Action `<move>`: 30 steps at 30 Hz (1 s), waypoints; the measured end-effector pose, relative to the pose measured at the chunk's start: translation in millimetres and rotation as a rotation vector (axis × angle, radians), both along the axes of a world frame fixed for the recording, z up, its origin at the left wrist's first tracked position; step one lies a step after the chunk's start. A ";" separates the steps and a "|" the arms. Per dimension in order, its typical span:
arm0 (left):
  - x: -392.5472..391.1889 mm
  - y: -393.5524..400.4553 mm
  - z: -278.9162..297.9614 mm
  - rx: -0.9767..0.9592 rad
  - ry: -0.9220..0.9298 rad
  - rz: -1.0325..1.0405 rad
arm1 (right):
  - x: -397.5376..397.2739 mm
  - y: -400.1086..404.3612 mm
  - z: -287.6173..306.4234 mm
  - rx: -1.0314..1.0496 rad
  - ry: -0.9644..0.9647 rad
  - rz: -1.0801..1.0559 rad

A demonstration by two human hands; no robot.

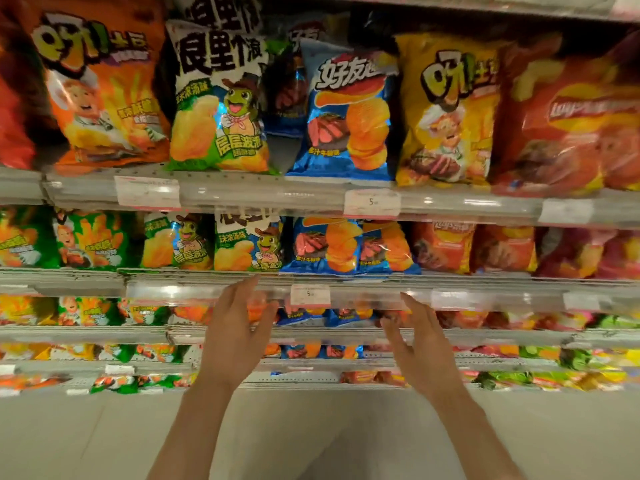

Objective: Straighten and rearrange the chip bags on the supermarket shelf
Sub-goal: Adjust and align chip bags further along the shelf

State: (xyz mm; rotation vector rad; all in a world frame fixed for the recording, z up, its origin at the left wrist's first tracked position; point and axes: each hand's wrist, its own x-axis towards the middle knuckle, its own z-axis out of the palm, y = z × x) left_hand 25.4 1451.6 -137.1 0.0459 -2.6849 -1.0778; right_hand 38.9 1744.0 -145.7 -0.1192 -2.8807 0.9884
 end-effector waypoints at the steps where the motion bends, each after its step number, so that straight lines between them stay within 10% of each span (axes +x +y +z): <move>1: 1.0 17.0 3.8 0.008 0.010 0.002 | -1.9 19.4 4.5 -0.005 -0.004 -0.005; 14: -47.4 105.9 81.3 -0.173 0.308 -0.089 | -41.0 135.0 69.8 0.040 0.267 -0.028; 30: -119.8 90.3 97.8 -0.421 0.624 -0.226 | -125.1 12.8 110.4 0.200 0.638 0.347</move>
